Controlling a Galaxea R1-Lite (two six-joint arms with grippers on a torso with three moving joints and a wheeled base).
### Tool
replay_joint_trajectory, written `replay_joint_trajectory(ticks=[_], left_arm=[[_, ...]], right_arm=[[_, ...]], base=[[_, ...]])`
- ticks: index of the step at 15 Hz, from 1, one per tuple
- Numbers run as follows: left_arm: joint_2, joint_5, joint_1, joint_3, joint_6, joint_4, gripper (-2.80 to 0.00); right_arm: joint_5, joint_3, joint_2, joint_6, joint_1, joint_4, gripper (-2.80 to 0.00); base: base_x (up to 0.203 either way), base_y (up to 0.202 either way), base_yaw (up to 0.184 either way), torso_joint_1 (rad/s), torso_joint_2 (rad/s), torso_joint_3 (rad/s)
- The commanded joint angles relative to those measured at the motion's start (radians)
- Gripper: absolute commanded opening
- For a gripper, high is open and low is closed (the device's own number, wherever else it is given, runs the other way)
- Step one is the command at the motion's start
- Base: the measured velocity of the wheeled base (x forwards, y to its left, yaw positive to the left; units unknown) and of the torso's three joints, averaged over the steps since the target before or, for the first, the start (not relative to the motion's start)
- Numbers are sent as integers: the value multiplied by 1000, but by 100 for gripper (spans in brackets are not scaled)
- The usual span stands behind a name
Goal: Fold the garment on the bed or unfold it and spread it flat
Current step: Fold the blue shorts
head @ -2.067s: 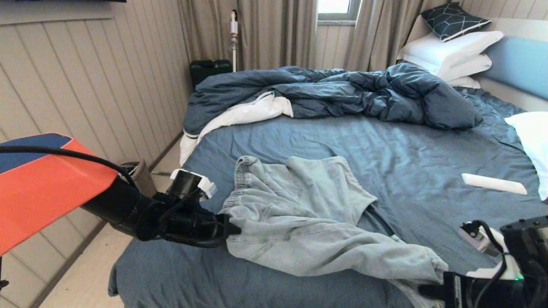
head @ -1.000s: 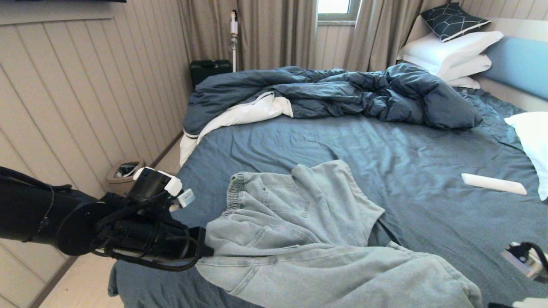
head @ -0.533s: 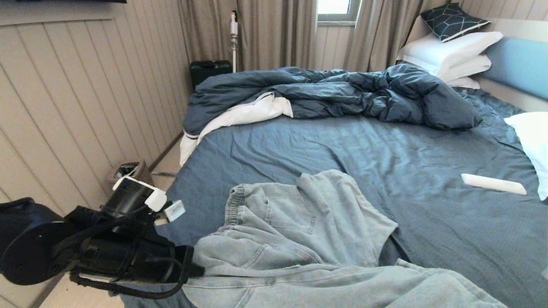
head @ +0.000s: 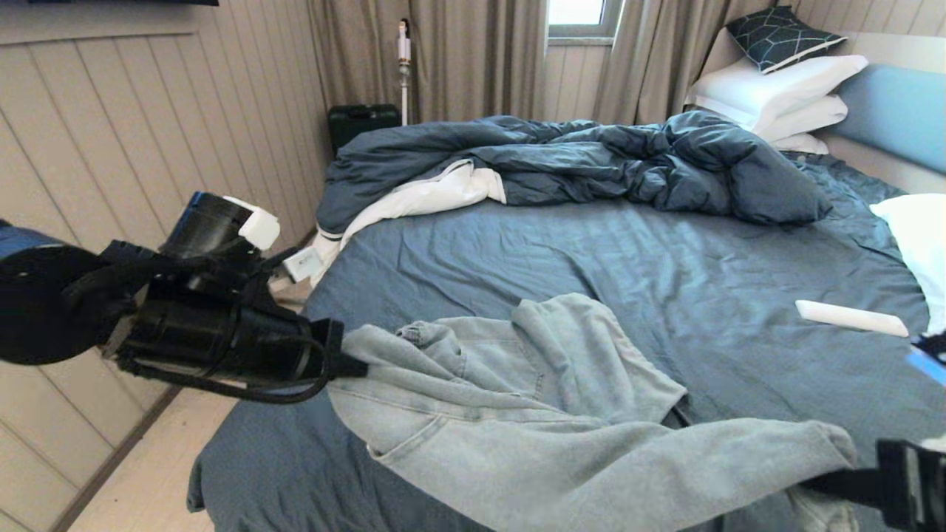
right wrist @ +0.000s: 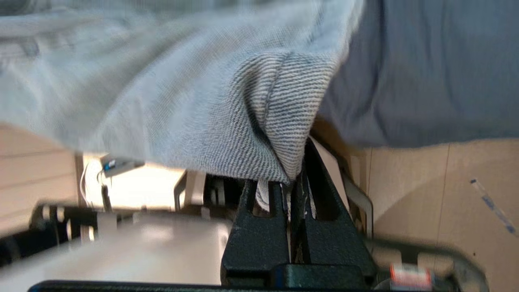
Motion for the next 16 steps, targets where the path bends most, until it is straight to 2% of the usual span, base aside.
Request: replay_joint_trajectory(ticks=[1,6,8,10,16], left_arm=[[147,-2,4,-125,-3,2,-280],[379,-2,80,-407,-5,6,-280],[432,-7,125,-476,-6,6,-280],[474,-9,150,-519,-9,8,-280],[561,-9,152,-560,-5,6,-280]], right_arm=[[7,-54,217,-6,-44,-54,-280],[99,-293,524,-42,-241,-158,-280],[112,-353,587,-51,-264,-198,-280],[112,-385,656,-57,-267,-293,-280],[109,-511,842,-53,-255,-341,-280]], base=[[0,0,0,0,0,0],[0,0,0,0,0,0],[0,0,0,0,0,0],[0,0,0,0,0,0],[0,0,0,0,0,0]])
